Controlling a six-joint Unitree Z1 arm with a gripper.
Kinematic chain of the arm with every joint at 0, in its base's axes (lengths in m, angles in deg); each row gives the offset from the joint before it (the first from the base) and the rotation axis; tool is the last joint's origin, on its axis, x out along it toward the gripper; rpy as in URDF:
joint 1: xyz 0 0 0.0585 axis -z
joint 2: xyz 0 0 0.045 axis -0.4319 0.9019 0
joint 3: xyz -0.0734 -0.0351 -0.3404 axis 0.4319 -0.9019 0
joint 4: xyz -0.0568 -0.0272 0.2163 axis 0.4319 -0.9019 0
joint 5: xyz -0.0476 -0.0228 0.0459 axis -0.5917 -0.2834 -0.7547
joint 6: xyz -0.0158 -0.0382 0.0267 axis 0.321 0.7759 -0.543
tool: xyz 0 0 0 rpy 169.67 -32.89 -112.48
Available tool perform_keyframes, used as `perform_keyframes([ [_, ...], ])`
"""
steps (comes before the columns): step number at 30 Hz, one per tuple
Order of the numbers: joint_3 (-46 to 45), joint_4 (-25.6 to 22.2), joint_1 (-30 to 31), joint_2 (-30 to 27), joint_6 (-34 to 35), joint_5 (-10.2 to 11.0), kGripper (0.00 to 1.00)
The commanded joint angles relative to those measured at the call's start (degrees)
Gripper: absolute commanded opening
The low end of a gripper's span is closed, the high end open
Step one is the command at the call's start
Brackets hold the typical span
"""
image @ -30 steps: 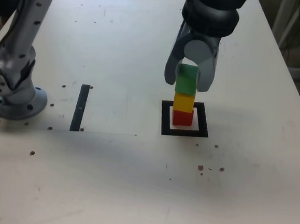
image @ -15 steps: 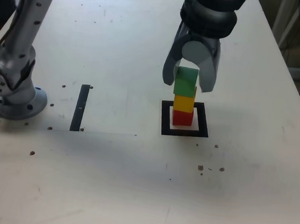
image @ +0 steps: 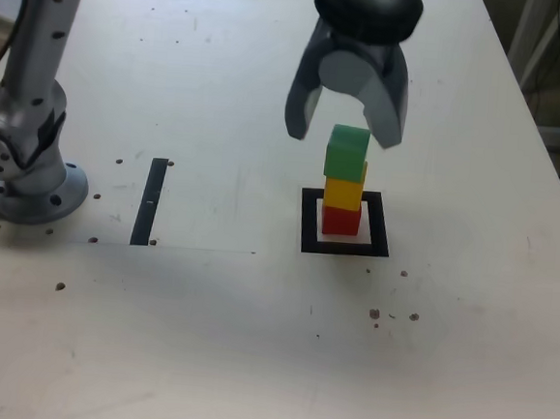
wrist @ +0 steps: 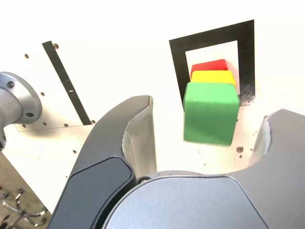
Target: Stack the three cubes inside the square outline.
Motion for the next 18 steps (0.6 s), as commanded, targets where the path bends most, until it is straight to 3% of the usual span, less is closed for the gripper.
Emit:
perform_keyframes([
  [1,-1.2,-0.8,-0.1,-2.0,0.1,0.1,0.99],
  [8,-5.4,-1.2,-0.1,-9.0,0.1,0.1,0.99],
  [14,-14.6,-1.4,-1.7,-19.4,0.3,0.6,0.99],
  [18,-20.6,-1.3,-2.5,-22.9,0.5,0.4,0.99],
])
